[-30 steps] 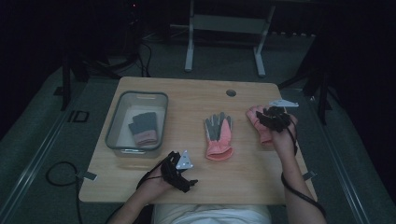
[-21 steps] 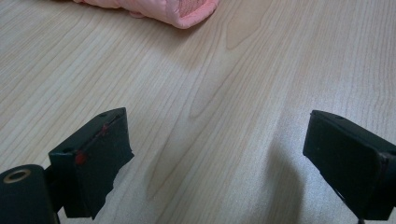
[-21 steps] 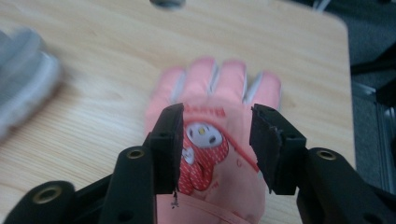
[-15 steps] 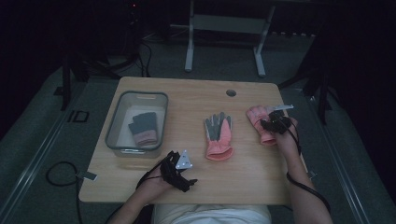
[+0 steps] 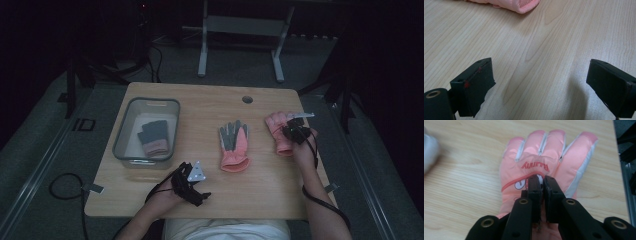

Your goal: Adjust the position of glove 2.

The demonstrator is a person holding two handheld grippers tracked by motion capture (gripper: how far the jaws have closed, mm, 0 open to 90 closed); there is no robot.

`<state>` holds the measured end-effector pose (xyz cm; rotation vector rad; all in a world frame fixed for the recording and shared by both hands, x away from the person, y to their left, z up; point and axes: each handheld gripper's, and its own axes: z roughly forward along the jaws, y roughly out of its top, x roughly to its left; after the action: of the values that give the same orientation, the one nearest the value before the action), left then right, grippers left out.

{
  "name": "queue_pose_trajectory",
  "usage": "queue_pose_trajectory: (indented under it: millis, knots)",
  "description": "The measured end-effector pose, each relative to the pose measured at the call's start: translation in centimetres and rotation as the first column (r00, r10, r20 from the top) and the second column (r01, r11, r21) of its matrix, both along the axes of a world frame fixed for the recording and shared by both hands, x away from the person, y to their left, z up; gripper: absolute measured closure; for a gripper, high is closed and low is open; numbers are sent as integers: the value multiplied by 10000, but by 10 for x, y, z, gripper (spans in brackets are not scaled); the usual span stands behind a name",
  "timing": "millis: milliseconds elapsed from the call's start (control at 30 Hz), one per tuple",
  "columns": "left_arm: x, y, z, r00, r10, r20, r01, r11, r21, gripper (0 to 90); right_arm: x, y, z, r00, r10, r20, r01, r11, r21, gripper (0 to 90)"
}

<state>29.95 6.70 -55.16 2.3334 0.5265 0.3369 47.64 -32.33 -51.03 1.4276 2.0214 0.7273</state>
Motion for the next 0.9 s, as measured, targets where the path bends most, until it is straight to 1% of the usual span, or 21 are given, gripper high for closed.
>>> queue_pose_trajectory:
  millis: [33,100,167,300,367,433,500,633,667,733,767,800,867,900]
  knots:
    - [0,0,0,10000,10,2,-10,10000,-12,70,-3,1,5,10000,-22,36,21,9999,157,852]
    - [0,0,0,10000,20,-3,-20,10000,-13,70,-10,2,16,9995,-172,270,163,9993,335,853]
    - [0,0,0,10000,27,12,-27,10000,-1,70,-18,3,29,9984,-295,476,263,9974,670,856]
    - [0,0,1,10000,-64,19,64,9999,77,70,-35,10,52,9950,-407,915,322,9952,928,860]
    - [0,0,1,10000,-72,-6,72,10000,28,70,-44,14,61,9932,-510,1045,390,9928,1136,861]
    - [0,1,1,10000,-36,4,36,10000,13,70,-52,18,68,9914,-622,1154,485,9918,1184,861]
    - [0,1,2,10000,-52,-2,52,10000,-12,70,-60,22,72,9914,-687,1118,527,9887,1404,861]
    - [0,0,1,10000,-73,42,73,9999,72,70,-75,28,73,9901,-869,1098,656,9806,1845,861]
    - [0,0,1,10000,-75,46,74,9999,69,70,-78,29,71,9899,-951,1050,722,9765,2033,861]
    - [0,1,1,10000,-72,48,71,9999,72,70,-83,33,66,9905,-993,953,777,9751,2077,861]
    - [0,1,1,9999,-78,64,78,9999,80,70,-85,35,63,9906,-1039,886,826,9727,2167,861]
    - [0,1,1,10000,-54,48,54,10000,37,70,-87,37,59,9914,-1038,797,848,9733,2133,862]
    - [0,1,1,10000,-52,51,52,10000,39,70,-89,44,50,9929,-1006,627,872,9782,1885,861]
    - [0,1,1,10000,-56,50,56,10000,49,70,-89,46,45,9935,-1005,532,890,9785,1861,861]
